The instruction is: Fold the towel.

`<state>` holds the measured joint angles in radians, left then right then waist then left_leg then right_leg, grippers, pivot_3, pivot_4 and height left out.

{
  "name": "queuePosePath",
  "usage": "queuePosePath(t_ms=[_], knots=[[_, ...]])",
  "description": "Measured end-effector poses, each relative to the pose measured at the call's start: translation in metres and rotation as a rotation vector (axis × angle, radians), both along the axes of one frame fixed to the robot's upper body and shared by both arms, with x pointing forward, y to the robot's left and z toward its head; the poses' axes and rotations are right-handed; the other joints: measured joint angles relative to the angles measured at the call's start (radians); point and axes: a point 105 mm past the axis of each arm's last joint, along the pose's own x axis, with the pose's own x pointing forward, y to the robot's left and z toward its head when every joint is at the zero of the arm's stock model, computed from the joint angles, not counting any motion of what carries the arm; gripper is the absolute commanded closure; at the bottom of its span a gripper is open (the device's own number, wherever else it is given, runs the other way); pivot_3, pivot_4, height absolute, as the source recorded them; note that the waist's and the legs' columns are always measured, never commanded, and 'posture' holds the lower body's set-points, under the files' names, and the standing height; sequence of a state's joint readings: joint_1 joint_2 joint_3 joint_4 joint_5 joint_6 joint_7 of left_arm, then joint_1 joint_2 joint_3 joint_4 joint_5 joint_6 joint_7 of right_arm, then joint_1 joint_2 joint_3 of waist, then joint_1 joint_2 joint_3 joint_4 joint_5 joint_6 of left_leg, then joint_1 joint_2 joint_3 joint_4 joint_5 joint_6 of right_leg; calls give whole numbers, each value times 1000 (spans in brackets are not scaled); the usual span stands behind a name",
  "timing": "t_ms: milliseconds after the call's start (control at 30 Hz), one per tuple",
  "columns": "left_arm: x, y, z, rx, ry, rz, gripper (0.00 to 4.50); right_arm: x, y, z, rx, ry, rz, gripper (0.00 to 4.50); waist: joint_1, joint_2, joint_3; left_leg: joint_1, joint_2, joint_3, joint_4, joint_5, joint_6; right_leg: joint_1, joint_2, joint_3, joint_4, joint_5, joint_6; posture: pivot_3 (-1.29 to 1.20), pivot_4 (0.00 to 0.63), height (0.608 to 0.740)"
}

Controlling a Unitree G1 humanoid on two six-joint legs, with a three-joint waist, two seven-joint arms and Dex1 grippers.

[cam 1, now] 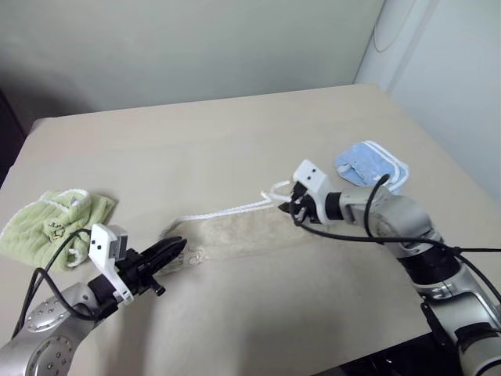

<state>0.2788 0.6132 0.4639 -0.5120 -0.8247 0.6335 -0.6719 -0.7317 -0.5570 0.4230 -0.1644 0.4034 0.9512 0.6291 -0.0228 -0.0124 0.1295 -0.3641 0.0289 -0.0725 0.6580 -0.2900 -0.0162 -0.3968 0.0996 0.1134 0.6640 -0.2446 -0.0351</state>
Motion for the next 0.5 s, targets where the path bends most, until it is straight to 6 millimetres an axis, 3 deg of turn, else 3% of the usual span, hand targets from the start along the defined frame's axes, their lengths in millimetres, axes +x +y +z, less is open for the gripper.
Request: queuePosePath(t_ms=[133,233,467,500], knots=[[-1,0,-1,-1,4,5,3716,0,6,-11,-29,7,4,4473,-1,0,0,-1,0,0,2,-1,2,0,0,0,0,1,0,0,150,740],[-2,0,-1,2,5,6,3716,1,7,-15,-27,23,0,3779,-1,0,0,-1,0,0,4,-1,3,0,0,0,0,1,0,0,150,740],[-3,1,-1,5,6,20,3716,-8,11,-15,54,87,38,1396,0,0,0,-1,0,0,4,2,-3,0,0,0,0,1,0,0,150,740],[-3,1,-1,6,4,20,3716,-9,11,-12,76,91,41,1396,0,0,0,-1,0,0,4,2,-3,0,0,0,0,1,0,0,150,740]])
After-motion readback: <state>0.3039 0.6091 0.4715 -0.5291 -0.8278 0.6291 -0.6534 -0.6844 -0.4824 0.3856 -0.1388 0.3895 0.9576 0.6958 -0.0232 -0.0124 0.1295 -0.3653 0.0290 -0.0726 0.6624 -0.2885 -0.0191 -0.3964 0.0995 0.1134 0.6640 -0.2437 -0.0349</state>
